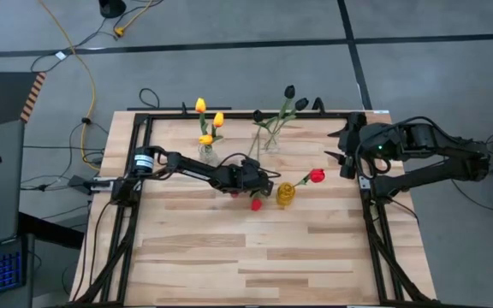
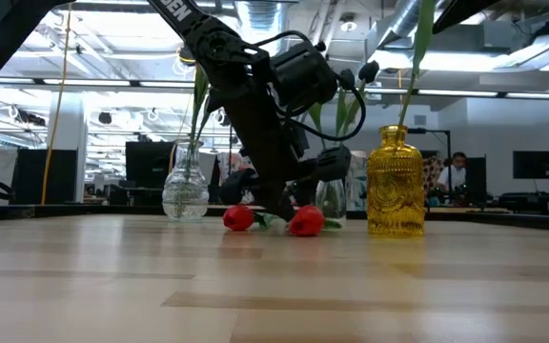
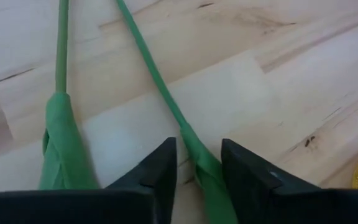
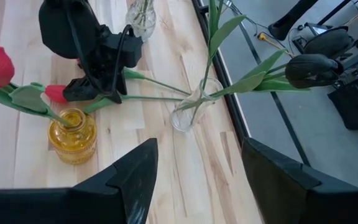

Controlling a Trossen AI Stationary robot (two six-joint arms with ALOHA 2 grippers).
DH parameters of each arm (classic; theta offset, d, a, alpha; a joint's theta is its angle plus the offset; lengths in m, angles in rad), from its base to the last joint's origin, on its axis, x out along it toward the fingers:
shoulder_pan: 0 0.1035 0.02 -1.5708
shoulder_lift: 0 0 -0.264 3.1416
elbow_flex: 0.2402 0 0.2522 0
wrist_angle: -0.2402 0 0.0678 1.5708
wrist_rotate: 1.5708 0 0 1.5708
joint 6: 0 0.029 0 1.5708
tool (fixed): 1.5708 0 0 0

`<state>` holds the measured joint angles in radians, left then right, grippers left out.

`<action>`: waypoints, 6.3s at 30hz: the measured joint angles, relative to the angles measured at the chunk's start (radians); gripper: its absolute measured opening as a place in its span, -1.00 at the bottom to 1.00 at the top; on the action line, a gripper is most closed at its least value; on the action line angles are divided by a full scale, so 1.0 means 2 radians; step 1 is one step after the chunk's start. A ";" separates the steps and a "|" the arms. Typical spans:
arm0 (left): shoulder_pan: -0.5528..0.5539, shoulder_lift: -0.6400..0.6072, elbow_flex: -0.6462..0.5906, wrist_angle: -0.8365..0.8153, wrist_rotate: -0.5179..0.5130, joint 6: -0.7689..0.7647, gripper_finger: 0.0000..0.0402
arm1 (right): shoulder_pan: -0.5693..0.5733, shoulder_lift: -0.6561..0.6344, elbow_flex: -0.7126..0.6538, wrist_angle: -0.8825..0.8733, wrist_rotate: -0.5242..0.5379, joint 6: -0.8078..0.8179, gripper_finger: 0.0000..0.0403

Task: Sort flowers into vase by color
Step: Put the right red tulip into the yellow vase

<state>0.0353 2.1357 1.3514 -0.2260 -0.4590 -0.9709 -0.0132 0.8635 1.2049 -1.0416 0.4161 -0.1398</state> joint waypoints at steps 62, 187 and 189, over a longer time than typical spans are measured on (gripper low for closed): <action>-0.006 -0.275 0.001 -0.242 0.291 0.087 -0.97 | 0.116 -0.026 0.000 0.053 -0.156 0.000 0.29; -0.008 -0.298 0.001 -0.101 0.444 -0.100 -0.97 | 0.184 0.315 0.000 0.398 0.040 -0.093 -0.67; -0.008 -0.298 0.001 -0.101 0.440 -0.098 -0.97 | 0.184 0.315 0.000 0.398 0.040 -0.093 -0.70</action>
<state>0.0198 1.5391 1.3533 -0.4278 0.4204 -1.1675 0.3553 1.4937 1.2045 -0.2456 0.4953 -0.3264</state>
